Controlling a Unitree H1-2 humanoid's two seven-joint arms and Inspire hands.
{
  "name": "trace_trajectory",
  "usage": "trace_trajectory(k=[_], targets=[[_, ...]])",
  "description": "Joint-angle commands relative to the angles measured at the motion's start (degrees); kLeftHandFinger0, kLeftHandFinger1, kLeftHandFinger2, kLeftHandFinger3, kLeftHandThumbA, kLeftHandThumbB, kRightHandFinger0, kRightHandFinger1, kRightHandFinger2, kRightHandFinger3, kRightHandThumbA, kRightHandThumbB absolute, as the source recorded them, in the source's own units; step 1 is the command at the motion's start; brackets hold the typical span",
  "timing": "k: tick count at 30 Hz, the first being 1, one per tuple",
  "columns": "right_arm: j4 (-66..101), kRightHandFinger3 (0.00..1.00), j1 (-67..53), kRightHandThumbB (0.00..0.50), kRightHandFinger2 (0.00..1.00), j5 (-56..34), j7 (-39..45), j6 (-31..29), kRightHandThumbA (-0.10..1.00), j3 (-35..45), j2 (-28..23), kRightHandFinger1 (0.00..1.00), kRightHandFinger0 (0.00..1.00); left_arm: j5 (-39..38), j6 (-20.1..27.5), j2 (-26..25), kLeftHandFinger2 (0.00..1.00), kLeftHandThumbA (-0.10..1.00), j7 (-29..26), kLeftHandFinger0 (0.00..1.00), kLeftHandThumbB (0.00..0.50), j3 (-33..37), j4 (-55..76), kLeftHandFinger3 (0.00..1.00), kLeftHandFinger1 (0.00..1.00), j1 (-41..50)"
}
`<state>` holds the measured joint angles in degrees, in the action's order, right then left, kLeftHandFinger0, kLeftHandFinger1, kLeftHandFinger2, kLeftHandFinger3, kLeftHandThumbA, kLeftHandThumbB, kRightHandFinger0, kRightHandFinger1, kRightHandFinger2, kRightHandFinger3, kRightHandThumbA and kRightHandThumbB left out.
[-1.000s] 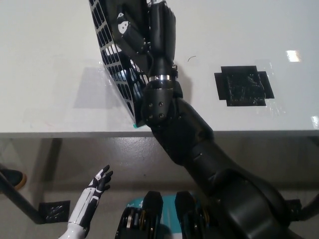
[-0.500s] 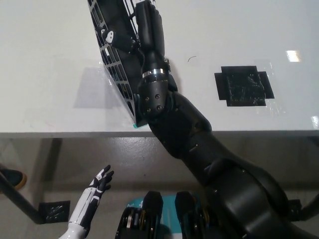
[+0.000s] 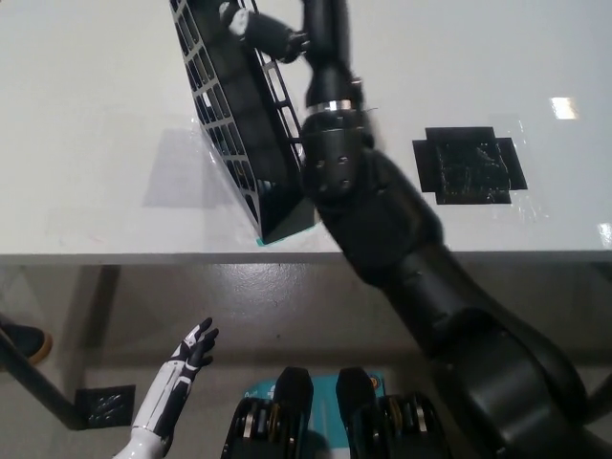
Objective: A notebook is kept standing on the table on the right hand side and a black shelf is kept on the left hand side and the robot uses its right hand to grab the notebook and places it in the shelf
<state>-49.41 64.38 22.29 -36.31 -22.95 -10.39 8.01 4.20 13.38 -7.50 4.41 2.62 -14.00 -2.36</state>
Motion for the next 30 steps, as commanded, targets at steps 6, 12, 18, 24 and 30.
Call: trace_trajectory(k=[6,12,18,24,30], targets=[[58.6,1.0,-9.93,0.307,1.0,-2.65,17.64,16.31,1.0,5.62,-15.44,1.0,1.0,0.94,0.91,-1.44,1.0,1.0,-0.01,1.0,0.117,-0.18,1.59,1.0,1.0,-0.83],[77.99,1.0,-22.96,0.297,1.0,-7.34,20.15,18.82,1.0,5.83,-19.74,1.0,1.0,0.06,0.71,-1.18,1.0,1.0,0.2,1.0,0.146,-0.41,1.13,1.0,1.0,-1.27],[86.39,1.0,-37.06,0.275,1.0,-2.91,18.97,14.98,1.0,2.81,-18.37,1.0,1.0,0.21,0.65,-1.27,1.0,1.0,0.25,1.0,0.165,-0.32,0.78,1.0,1.0,-1.28],[84.47,1.0,-51.52,0.251,1.0,-1.8,16.51,9.01,1.0,-0.05,-16.51,1.0,1.0,0.7,0.92,-1.18,1.0,1.0,-0.12,1.0,0.175,-0.25,0.74,1.0,1.0,-0.9],[74.89,1.0,-60.09,0.177,1.0,-2.03,14.28,2.5,1.0,0.1,-16.74,1.0,1.0,0.49,1.46,-1.0,1.0,1.0,-0.18,1.0,0.187,-0.29,0.35,1.0,1.0,-0.65]])
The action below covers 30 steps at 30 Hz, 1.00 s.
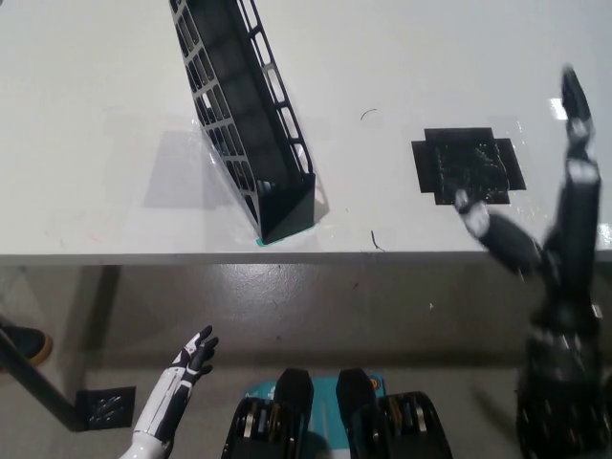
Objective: A notebook is kept standing on the table on the right hand side and a black shelf is kept on the left hand side and the robot uses its right hand to grab the notebook and places it in the shelf
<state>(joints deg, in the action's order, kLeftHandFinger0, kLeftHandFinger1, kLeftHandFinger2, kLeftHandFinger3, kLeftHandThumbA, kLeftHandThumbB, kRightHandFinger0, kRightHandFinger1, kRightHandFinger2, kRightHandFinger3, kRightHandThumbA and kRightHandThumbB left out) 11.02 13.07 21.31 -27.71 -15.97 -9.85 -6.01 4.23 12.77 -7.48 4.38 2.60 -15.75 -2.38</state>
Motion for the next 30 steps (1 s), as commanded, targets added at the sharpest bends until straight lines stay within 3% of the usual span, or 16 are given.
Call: trace_trajectory(k=[1,2,6,7,13,14,17,23,27,30], targets=[[12.08,1.0,-9.37,0.168,1.0,-1.28,5.59,-5.25,1.0,-0.09,-3.11,1.0,1.0,0.49,2.26,-1.05,1.0,1.0,-0.18,1.0,0.191,-0.27,1.91,1.0,1.0,-0.72],[9.37,1.0,-9.9,0.149,1.0,-1.66,5.48,-6.47,1.0,0.11,-3.44,1.0,1.0,0.06,2.41,-1.04,1.0,1.0,0.05,1.0,0.185,-0.34,2.06,1.0,1.0,-0.59],[1.82,1.0,-11.14,0.16,1.0,-4.47,6.2,-7.44,1.0,0.74,-2.74,1.0,1.0,0.34,2.98,-1.18,1.0,1.0,-0.08,1.0,0.174,-0.26,1.89,1.0,1.0,-0.5],[-1.7,1.0,-11.38,0.148,1.0,-5.65,6.33,-7.87,1.0,0.78,-2.07,1.0,1.0,0.09,2.97,-1.08,1.0,1.0,-0.07,1.0,0.148,-0.3,1.85,1.0,1.0,-0.53],[-12.11,1.0,-11.3,0.202,1.0,-13.03,9.44,-8.4,1.0,1.21,0.2,1.0,1.0,0.15,3.35,-0.68,1.0,1.0,-0.56,1.0,0.158,-0.47,1.58,1.0,1.0,-0.73],[-14.88,1.0,-10.96,0.239,1.0,-14.53,10.61,-7.55,1.0,1.33,0.76,1.0,1.0,0.16,3.32,-0.79,1.0,1.0,-0.63,1.0,0.154,-0.58,1.72,1.0,1.0,-0.73],[-20.83,1.0,-10.05,0.2,1.0,-17.16,13.71,-8.38,1.0,1.57,0.78,1.0,1.0,0.05,3.21,-0.99,1.0,1.0,-0.33,1.0,0.152,-0.52,1.72,1.0,1.0,-0.68],[-26.34,1.0,-7.47,0.219,1.0,-22.54,18.92,-6.46,1.0,2.95,1.03,1.0,1.0,-0.05,2.99,-1.08,1.0,1.0,-0.27,1.0,0.184,-0.57,1.64,1.0,1.0,-1.25],[-28.83,1.0,-6.39,0.191,1.0,-23.91,21.45,-6.37,1.0,3.75,0.99,1.0,1.0,-0.25,1.81,-0.85,1.0,1.0,-0.45,1.0,0.157,-0.81,2.45,1.0,1.0,-1.24],[-29.27,1.0,-6.4,0.2,1.0,-24.49,22.76,-5.72,1.0,4.0,0.94,1.0,1.0,0.03,2.41,-0.98,1.0,1.0,-0.56,1.0,0.132,-0.78,2.09,1.0,1.0,-1.36]])
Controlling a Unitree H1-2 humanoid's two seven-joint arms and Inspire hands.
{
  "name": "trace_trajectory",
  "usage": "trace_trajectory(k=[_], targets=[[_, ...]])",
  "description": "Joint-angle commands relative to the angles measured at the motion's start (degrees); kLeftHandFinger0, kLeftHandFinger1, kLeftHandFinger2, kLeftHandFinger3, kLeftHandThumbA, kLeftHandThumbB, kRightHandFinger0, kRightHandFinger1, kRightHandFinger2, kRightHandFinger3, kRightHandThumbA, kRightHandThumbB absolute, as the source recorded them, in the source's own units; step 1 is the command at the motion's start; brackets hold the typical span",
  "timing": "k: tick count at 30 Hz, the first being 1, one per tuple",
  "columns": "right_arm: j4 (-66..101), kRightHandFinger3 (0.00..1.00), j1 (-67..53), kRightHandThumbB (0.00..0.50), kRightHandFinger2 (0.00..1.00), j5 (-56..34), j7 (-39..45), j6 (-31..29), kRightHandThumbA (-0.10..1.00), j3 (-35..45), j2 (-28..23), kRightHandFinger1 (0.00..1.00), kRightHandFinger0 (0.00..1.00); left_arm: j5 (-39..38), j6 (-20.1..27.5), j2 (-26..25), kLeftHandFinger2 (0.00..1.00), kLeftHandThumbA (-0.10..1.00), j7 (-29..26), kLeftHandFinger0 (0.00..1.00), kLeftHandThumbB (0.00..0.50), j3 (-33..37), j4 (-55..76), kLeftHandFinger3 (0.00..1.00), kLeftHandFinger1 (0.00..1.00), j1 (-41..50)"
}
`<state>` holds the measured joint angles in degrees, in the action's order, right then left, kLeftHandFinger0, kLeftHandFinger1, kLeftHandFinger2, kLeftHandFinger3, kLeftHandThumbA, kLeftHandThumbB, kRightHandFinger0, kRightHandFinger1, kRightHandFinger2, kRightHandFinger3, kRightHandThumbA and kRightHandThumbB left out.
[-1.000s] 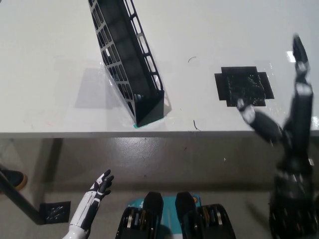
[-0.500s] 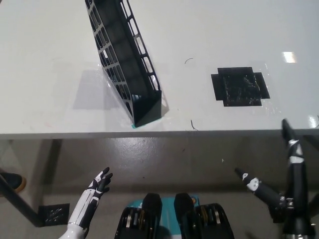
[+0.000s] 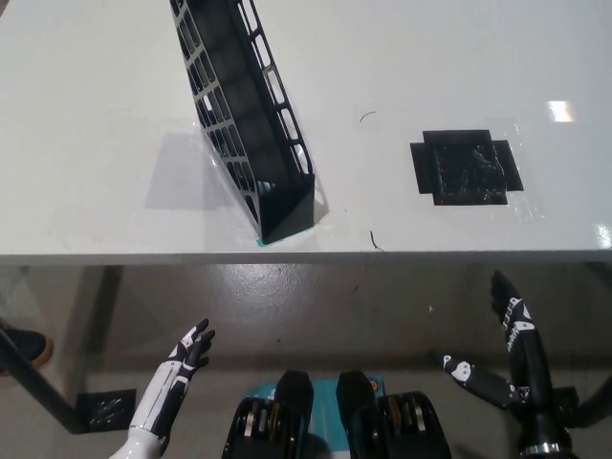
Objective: A notebook is kept standing on the table on the right hand side and a black shelf is kept on the left hand side and the robot uses its right hand to grab the notebook and places it in the shelf
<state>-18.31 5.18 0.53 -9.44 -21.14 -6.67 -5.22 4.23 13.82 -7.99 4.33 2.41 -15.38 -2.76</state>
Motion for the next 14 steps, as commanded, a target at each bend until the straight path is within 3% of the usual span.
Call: trace_trajectory(k=[1,14], targets=[[-0.03,1.0,1.42,0.202,1.0,-3.62,4.71,-0.49,1.0,0.94,0.15,1.0,1.0,0.05,1.45,-0.48,1.0,1.0,-0.48,1.0,0.135,-0.56,1.69,1.0,1.0,-0.95],[0.29,1.0,0.32,0.226,1.0,-1.49,5.51,1.46,1.0,1.98,0.27,1.0,1.0,-0.18,1.54,-0.36,1.0,1.0,-0.54,1.0,0.173,-0.67,1.61,1.0,1.0,-0.55]])
